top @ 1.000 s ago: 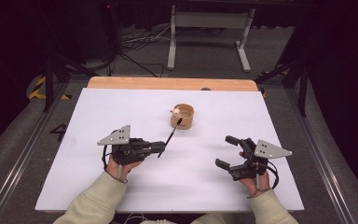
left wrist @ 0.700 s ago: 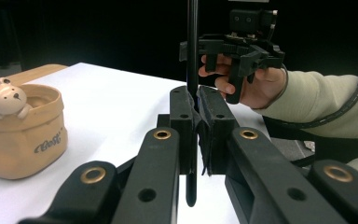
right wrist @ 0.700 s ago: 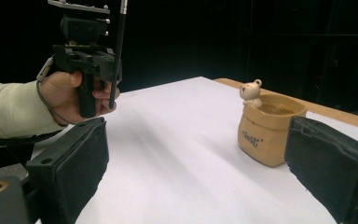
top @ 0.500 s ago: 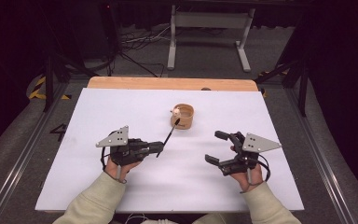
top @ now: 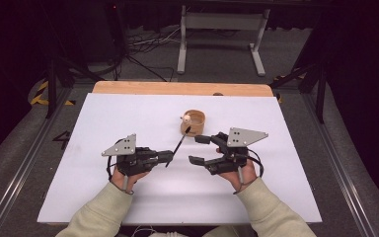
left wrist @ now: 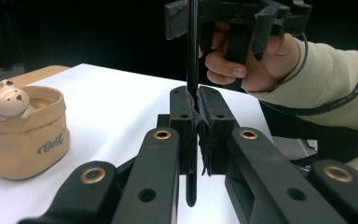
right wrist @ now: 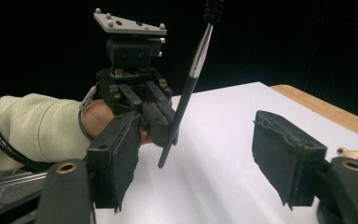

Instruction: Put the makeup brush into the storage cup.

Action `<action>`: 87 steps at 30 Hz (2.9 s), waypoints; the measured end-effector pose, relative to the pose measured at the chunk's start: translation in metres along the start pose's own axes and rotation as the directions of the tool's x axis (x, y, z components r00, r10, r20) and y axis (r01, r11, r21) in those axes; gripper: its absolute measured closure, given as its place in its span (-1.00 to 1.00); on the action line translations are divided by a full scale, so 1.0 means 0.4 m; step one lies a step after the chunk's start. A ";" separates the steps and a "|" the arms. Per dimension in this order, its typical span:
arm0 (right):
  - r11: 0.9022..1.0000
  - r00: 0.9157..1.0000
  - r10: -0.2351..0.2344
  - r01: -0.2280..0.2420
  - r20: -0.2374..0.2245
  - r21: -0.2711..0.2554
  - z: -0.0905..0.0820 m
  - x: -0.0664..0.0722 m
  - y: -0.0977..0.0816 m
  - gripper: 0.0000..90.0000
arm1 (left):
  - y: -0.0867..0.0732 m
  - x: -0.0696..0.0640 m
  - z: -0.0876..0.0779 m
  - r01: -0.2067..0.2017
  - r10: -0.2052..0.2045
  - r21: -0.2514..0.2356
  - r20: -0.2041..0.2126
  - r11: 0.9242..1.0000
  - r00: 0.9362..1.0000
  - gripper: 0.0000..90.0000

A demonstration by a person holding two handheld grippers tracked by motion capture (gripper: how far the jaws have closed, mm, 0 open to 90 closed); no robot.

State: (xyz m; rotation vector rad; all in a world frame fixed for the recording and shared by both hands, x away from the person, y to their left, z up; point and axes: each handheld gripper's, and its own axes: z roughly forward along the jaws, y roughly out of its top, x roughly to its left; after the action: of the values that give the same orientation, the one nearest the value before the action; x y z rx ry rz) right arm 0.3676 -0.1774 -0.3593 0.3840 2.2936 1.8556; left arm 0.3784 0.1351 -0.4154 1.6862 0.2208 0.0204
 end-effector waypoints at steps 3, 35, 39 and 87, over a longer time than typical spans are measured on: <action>1.000 1.000 0.014 -0.014 -0.010 0.001 0.010 -0.006 0.007 -0.19 | -0.001 -0.001 0.003 0.001 -0.001 0.005 0.005 1.000 1.000 0.89; 0.996 0.987 0.090 -0.086 -0.133 0.038 0.065 -0.019 0.028 0.88 | -0.006 -0.015 0.025 -0.048 0.047 0.053 0.013 0.997 0.999 0.89; 0.995 0.987 0.093 -0.088 -0.132 0.041 0.063 -0.018 0.033 0.88 | -0.001 -0.010 0.024 -0.002 0.002 0.037 0.011 0.999 1.000 0.32; 0.990 0.922 0.139 -0.138 0.361 -0.027 0.041 -0.196 0.168 0.89 | -0.019 -0.008 -0.071 0.025 -0.020 0.023 -0.201 0.999 0.979 -0.91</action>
State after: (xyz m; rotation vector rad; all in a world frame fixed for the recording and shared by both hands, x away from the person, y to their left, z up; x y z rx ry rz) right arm 0.4531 -0.1726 -0.2996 0.8337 2.0589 1.6736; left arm 0.3701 0.1633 -0.4188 1.7073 0.3930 0.1721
